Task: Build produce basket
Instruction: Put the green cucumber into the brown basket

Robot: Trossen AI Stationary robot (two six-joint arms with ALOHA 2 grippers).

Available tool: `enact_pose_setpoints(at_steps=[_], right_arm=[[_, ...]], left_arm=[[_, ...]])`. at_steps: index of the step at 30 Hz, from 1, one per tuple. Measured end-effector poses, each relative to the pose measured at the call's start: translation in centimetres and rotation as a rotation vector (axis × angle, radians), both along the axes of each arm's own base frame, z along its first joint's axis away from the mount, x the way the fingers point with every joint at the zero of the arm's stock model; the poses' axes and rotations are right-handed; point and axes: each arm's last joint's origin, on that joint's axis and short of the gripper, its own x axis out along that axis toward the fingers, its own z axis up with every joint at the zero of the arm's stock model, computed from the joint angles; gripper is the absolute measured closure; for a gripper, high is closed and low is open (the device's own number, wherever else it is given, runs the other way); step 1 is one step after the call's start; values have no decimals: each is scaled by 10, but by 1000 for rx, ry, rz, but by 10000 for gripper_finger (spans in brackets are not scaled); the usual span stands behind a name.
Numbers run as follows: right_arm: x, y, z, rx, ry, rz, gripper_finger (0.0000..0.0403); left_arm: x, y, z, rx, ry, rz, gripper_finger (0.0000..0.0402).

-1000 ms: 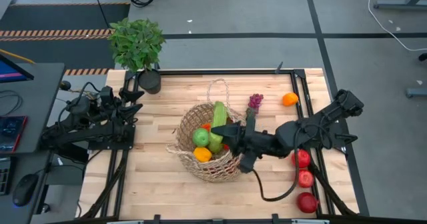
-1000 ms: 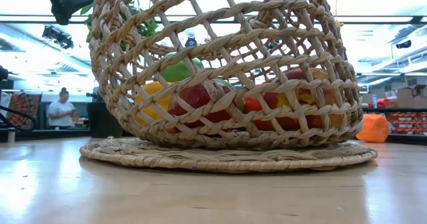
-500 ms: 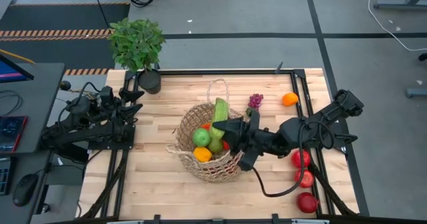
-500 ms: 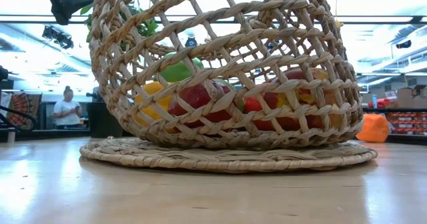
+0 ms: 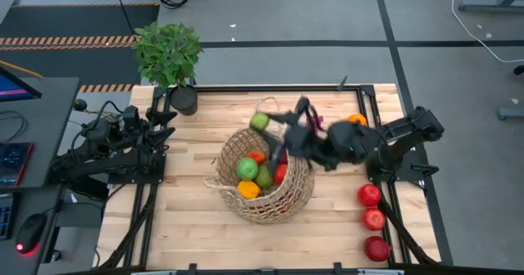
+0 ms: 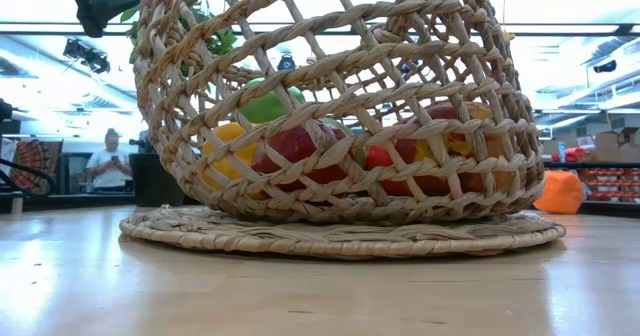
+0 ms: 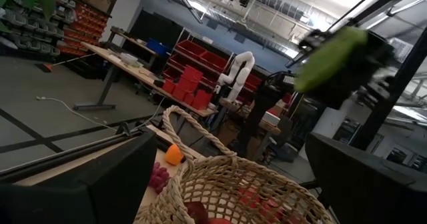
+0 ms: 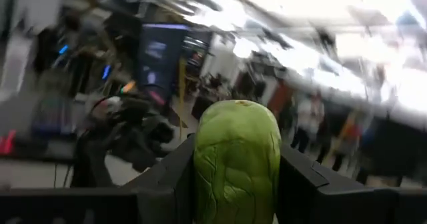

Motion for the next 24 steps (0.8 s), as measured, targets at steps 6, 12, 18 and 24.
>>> enact_pose_setpoints(at_steps=[6, 12, 18, 24], right_arm=[[14, -37, -19, 323, 28, 13, 247], [30, -62, -59, 635, 226, 110, 247], [57, -55, -102, 810, 410, 238, 247], [74, -49, -116, 859, 575, 263, 247]], left_arm=[[0, 0, 0, 0, 0, 0, 12], [0, 0, 0, 0, 0, 0, 12], [0, 0, 0, 0, 0, 0, 12], [0, 0, 0, 0, 0, 0, 12]])
